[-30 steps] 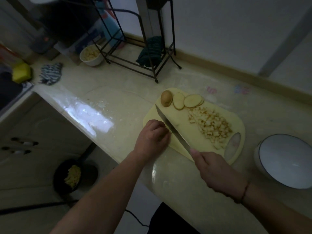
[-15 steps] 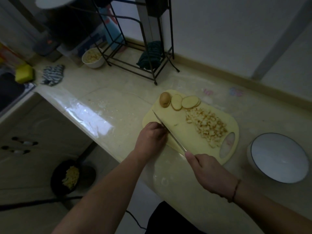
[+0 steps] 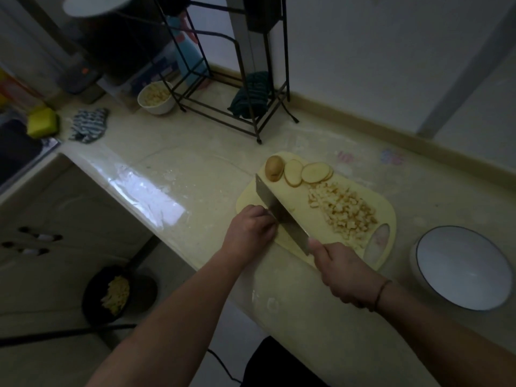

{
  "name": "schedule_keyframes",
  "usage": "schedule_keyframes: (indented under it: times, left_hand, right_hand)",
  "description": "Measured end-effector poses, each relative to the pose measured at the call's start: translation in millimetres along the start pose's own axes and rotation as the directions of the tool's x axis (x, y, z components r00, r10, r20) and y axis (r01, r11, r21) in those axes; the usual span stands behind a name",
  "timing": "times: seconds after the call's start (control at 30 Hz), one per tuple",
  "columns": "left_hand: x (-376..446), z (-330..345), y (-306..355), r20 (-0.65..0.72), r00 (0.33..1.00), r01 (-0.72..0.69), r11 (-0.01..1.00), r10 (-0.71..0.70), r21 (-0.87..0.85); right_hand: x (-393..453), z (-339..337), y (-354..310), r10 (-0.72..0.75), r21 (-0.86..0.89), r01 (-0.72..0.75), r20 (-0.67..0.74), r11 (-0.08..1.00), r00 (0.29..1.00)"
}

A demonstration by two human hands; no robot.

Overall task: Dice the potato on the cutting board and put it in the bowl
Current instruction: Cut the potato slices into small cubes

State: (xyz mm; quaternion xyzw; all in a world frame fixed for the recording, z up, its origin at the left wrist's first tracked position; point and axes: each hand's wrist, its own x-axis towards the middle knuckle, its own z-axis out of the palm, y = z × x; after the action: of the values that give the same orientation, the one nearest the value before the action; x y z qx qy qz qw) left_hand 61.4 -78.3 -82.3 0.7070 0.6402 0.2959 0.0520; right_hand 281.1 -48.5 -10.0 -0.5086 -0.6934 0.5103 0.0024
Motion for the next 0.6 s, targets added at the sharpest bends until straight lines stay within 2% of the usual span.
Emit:
schedule_keyframes:
  times: [0.13, 0.3, 0.6]
  left_hand:
    - [0.8, 1.8, 1.4, -0.028, 0.999, 0.025, 1.000, -0.025, -0.004]
    - [-0.6, 0.9, -1.3, -0.024, 1.000, 0.019, 1.000, -0.019, -0.003]
    - [-10.9, 1.2, -5.0, -0.024, 0.999, 0.021, 1.000, -0.022, -0.017]
  right_hand:
    - [-2.6, -6.7, 8.2, 0.083, 0.116, -0.084, 0.012, 0.990, 0.996]
    - [-7.0, -3.2, 1.5, -0.009, 0.021, 0.010, -0.016, 1.000, 1.000]
    - [-18.9, 3.7, -1.5, -0.069, -0.126, 0.066, -0.023, 0.990, 0.997]
